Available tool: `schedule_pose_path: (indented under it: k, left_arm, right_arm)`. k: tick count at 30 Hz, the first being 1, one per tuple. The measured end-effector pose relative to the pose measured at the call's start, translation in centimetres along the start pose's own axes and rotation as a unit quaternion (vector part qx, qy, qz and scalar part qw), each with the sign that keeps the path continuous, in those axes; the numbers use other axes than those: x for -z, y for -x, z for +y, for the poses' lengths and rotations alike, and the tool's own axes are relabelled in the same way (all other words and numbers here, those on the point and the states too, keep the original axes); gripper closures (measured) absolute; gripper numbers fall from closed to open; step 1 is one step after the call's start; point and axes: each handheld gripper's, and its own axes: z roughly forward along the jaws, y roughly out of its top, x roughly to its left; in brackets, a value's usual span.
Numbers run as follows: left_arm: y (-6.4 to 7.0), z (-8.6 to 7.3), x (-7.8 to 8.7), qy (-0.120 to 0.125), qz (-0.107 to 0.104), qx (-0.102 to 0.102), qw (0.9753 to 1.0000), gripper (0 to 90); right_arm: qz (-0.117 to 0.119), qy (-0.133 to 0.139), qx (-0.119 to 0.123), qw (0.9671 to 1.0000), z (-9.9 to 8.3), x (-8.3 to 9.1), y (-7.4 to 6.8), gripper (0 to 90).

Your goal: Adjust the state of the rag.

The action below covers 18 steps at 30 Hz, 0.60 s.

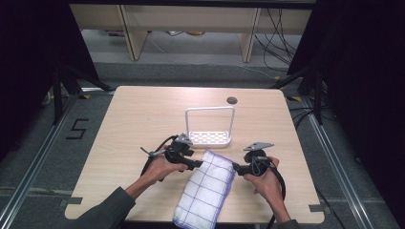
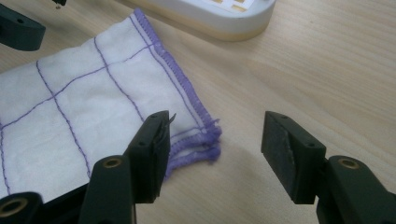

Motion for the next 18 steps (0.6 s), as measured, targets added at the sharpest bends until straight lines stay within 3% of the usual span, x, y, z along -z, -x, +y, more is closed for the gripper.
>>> schedule_pose_path:
  k: [2,3,12,13,18]
  left_arm:
    - [0.1,0.3,-0.2,-0.005,-0.002,-0.006,1.0000,37.0]
    - [0.1,0.4,-0.3,-0.002,-0.002,-0.001,1.0000,36.9]
    - [-0.4,1.3,-1.8,0.000,-0.003,0.021,0.9998,37.2]
    - [-0.6,1.3,-1.8,-0.014,0.000,0.002,0.9999,37.3]
    - [-0.7,1.5,-2.2,-0.008,0.002,0.015,0.9999,37.3]
  right_arm:
    - [-0.002,0.003,0.012,0.9999,0.1,0.1,0.2,43.2]
    - [-0.003,0.017,0.006,0.9998,0.1,-0.1,0.1,43.2]
    - [-0.005,0.000,0.008,1.0000,0.2,-0.3,0.0,43.2]
    - [-0.004,-0.005,-0.001,1.0000,0.1,-0.5,-0.2,43.3]
    - [-0.005,-0.003,0.006,1.0000,0.4,-0.6,-0.2,42.8]
